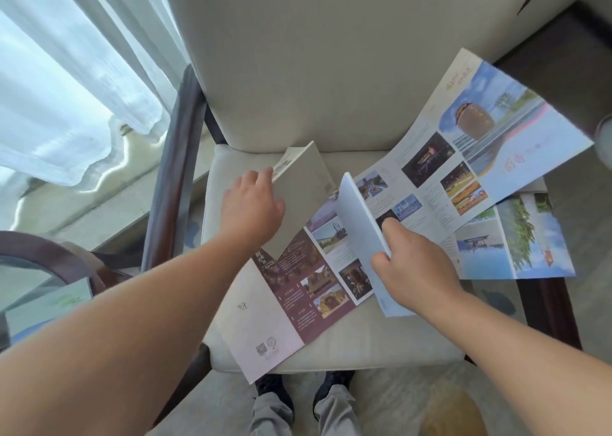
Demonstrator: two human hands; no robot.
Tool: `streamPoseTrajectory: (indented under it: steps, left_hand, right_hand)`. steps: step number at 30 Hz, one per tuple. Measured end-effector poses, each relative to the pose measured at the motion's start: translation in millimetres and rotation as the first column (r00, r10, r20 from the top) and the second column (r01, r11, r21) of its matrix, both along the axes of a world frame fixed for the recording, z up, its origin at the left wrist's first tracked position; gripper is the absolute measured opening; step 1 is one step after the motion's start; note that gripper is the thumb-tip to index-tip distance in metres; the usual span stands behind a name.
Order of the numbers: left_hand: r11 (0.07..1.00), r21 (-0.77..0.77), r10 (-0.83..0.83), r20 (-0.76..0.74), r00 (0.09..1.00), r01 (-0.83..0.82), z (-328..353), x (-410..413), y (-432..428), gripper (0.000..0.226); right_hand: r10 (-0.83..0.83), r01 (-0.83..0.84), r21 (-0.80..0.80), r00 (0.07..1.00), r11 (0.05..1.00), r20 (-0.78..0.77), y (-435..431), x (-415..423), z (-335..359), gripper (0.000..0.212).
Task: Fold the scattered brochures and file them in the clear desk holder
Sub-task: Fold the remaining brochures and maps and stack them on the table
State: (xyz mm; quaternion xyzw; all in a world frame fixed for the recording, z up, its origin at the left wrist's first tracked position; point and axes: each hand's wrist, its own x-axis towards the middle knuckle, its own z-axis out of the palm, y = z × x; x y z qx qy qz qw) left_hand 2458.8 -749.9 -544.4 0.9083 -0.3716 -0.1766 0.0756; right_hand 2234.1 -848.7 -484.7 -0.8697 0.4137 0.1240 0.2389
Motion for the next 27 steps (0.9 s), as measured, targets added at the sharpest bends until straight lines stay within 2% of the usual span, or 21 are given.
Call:
streamPoseTrajectory:
  steps: [2,4,9,13,17,22,27]
  left_hand:
    - [0.983,0.166,-0.08,0.033,0.996,0.074,-10.5,7.1,-14.7,0.047]
    - [0.967,0.231,-0.118,0.031,0.993,0.108,-20.3,7.7,-27.4,0.038]
    - [0.974,0.21,-0.111,0.114,0.987,0.085,-34.3,8.4,-33.1,0.021]
    - [0.976,0.178,-0.144,0.12,0.982,0.122,-29.9,7.0,-26.4,0.024]
    - [0.985,0.055,-0.167,0.095,0.981,0.162,-4.3,2.3,-21.4,0.018]
    - [0.976,-0.219,0.019,0.037,0.999,-0.01,61.0,10.7,3.2,0.012]
    - [0.908,-0.413,0.07,-0.03,0.997,-0.077,137.8,17.4,52.9,0.012]
  right_hand:
    - [-0.014,0.014,0.003,1.0,1.0,0.011,0.9,1.0,-0.5,0.032]
    - [-0.036,0.035,0.012,0.999,0.999,0.019,1.4,2.2,-1.3,0.031]
    - [-0.024,0.024,0.016,0.999,1.0,0.026,4.4,8.6,-3.6,0.023]
    - [-0.019,0.019,0.015,0.999,1.0,0.051,5.3,12.5,-4.3,0.021]
    - [-0.015,0.014,0.016,0.997,1.0,0.071,7.1,14.5,4.7,0.03]
    - [0.005,-0.009,0.033,0.991,0.999,0.137,11.1,21.1,35.9,0.032]
    - [0.093,-0.093,-0.011,0.972,0.996,0.214,23.4,46.9,83.3,0.03]
